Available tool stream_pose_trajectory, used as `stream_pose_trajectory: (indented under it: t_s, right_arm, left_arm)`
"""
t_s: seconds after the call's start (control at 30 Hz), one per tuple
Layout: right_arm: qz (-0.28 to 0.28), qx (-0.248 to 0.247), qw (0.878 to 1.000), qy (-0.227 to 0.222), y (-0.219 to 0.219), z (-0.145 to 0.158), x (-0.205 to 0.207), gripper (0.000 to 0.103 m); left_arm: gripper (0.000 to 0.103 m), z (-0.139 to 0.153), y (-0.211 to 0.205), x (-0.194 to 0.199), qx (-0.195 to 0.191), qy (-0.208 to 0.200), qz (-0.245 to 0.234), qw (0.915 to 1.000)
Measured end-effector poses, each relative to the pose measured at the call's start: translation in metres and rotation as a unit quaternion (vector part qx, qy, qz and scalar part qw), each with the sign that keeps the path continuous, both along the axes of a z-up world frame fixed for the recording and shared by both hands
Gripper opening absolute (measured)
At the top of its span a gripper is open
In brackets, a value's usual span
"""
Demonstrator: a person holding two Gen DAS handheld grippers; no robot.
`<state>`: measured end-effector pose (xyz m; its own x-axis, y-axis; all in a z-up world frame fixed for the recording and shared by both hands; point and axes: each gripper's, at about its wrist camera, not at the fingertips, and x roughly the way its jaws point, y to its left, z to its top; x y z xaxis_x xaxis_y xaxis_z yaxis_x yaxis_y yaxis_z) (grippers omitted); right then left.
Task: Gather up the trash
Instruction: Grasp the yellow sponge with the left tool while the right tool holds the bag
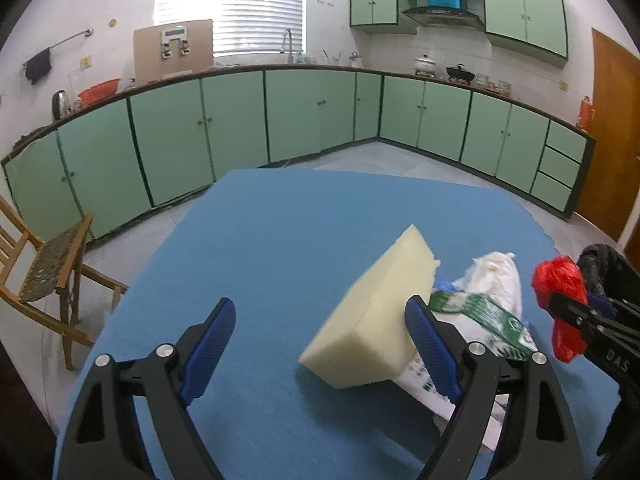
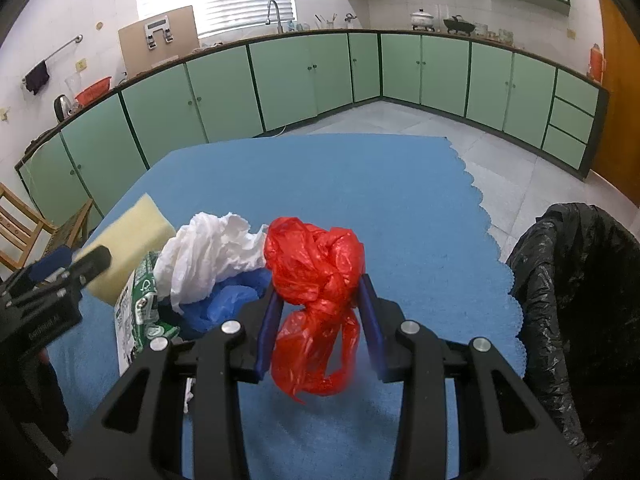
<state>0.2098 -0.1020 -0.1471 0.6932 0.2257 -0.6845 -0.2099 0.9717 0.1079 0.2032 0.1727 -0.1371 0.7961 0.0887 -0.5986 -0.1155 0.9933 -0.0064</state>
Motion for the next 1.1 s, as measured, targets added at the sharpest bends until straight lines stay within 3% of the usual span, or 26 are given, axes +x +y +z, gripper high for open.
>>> stream_pose_trajectory:
  t_s: [0.17, 0.4, 0.7, 0.77, 0.83, 1.1]
  right_arm:
    - [-0.001, -0.001, 1.000, 0.004, 0.000, -0.001, 0.004, 0.036]
    - [-0.007, 0.002, 1.000, 0.009, -0.004, -0.005, 0.009, 0.036]
    - [-0.008, 0.002, 1.000, 0.015, -0.003, -0.008, 0.009, 0.036]
    - [-0.005, 0.002, 1.000, 0.015, -0.001, -0.007, 0.009, 0.036]
    - [0.000, 0.000, 1.000, 0.014, 0.001, -0.005, 0.008, 0.036]
    - [0.012, -0.001, 1.000, -0.001, 0.002, 0.007, 0.001, 0.036]
  left_arm:
    - [0.085, 0.002, 0.015, 0.005, 0.005, -0.002, 0.038, 0.9993]
    - [0.085, 0.001, 0.017, 0.009, -0.039, 0.004, -0.008, 0.9992]
    - [0.085, -0.011, 0.002, 0.009, -0.019, 0.021, -0.022, 0.9994]
    - [0.078, -0.011, 0.003, 0.011, -0.019, 0.021, -0.017, 0.9995]
    - [0.047, -0.010, 0.006, 0.017, -0.025, 0.025, -0.022, 0.9991]
    - [0.040, 0.004, 0.003, 0.007, -0.018, 0.005, -0.009, 0.9998]
